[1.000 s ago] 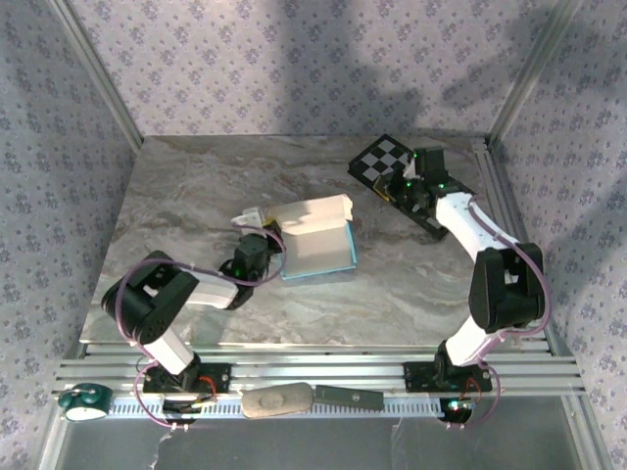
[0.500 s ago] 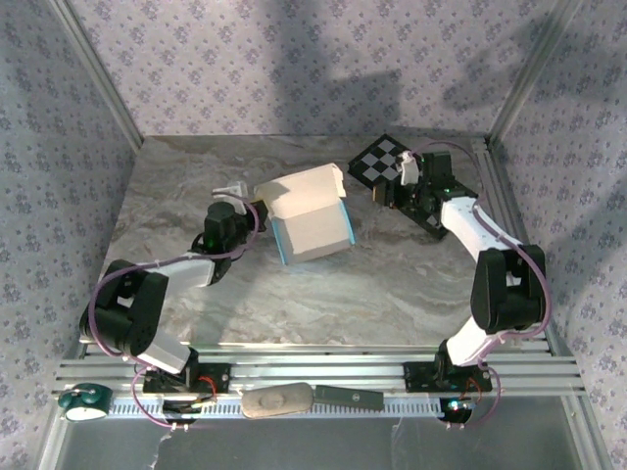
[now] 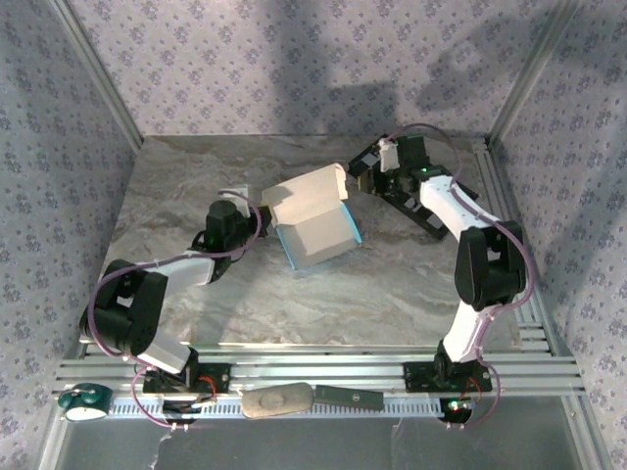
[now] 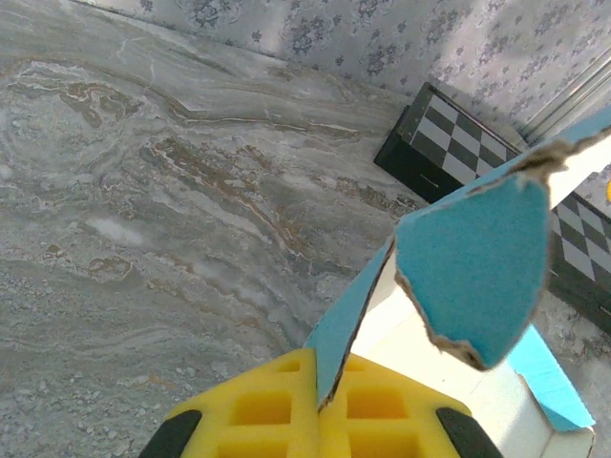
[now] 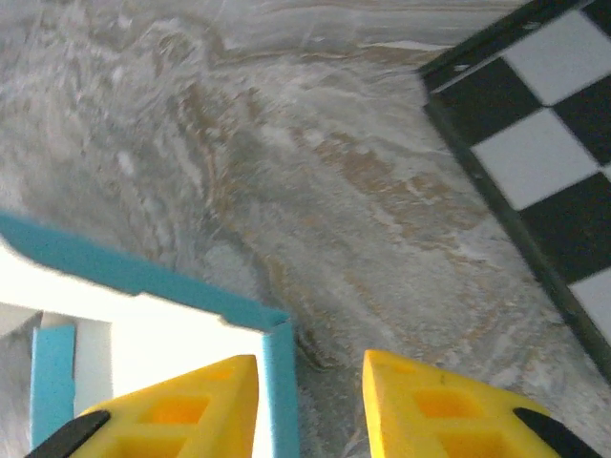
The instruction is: Fold the paper box
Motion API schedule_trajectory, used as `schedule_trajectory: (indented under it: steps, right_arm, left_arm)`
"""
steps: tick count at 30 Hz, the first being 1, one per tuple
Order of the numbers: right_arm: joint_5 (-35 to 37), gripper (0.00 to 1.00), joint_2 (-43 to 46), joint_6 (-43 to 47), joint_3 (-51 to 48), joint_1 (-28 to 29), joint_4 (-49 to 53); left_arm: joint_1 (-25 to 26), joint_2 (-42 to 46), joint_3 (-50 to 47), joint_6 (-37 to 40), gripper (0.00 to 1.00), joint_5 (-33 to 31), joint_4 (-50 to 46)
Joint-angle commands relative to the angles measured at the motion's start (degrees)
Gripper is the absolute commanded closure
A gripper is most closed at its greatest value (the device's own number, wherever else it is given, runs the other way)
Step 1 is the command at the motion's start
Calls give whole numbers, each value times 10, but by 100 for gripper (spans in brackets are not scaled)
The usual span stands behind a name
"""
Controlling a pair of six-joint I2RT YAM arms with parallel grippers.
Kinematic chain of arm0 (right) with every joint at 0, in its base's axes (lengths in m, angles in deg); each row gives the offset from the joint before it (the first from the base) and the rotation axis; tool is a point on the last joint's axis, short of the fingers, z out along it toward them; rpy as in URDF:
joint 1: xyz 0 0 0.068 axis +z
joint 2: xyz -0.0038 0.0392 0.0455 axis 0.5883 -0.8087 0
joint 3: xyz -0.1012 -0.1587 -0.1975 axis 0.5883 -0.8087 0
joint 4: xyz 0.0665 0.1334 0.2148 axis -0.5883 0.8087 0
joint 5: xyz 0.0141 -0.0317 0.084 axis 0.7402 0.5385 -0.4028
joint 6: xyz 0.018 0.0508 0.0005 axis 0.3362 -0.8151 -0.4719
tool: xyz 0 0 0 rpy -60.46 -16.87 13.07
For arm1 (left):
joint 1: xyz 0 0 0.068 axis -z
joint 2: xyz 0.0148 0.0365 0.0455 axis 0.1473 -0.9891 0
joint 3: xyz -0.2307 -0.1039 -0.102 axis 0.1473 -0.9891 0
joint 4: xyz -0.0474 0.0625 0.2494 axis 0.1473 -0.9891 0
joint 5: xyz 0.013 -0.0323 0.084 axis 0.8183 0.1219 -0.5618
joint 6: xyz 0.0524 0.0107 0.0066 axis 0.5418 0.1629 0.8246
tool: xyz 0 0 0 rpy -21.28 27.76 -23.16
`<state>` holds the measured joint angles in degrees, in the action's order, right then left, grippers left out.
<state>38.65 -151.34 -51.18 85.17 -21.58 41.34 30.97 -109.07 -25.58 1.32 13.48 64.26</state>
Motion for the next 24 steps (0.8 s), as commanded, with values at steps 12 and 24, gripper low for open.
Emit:
schedule_trajectory:
  steps: [12, 24]
  right_arm:
    - [86, 46, -38, 197, 131, 59, 125]
    - [43, 54, -108, 196, 187, 62, 132]
  left_arm:
    - [0, 3, 35, 31, 100, 14, -25]
    - [0, -10, 47, 31, 100, 15, -24]
